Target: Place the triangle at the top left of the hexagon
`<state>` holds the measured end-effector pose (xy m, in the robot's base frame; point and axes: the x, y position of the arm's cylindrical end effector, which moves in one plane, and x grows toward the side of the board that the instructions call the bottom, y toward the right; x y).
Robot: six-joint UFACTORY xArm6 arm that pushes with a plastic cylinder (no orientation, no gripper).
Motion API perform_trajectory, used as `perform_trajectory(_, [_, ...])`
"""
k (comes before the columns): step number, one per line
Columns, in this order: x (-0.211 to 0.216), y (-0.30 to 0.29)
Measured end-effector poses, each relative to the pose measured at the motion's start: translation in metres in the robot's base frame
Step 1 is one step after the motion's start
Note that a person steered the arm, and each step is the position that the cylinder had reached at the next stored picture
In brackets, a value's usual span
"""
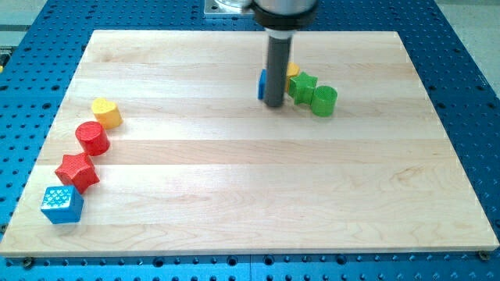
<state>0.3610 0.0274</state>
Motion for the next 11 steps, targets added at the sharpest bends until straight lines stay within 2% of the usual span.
perform_trajectory(2, [-0.069, -0.003])
perform_trajectory(3, [-0.073, -0.013])
perform_trajectory(4, [-0.080, 0.032])
perform_trajectory(5, [-0.089, -0.013])
perform_trajectory(6, [-0.111, 0.018])
perform_trajectory(7, [-0.113, -0.068])
perform_trajectory(8, [-0.113, -0.088])
perform_trajectory(9, [-0.127, -0.059])
perform_trajectory(10, [-0.131, -0.074])
perform_trajectory(11, [-0.109, -0.061])
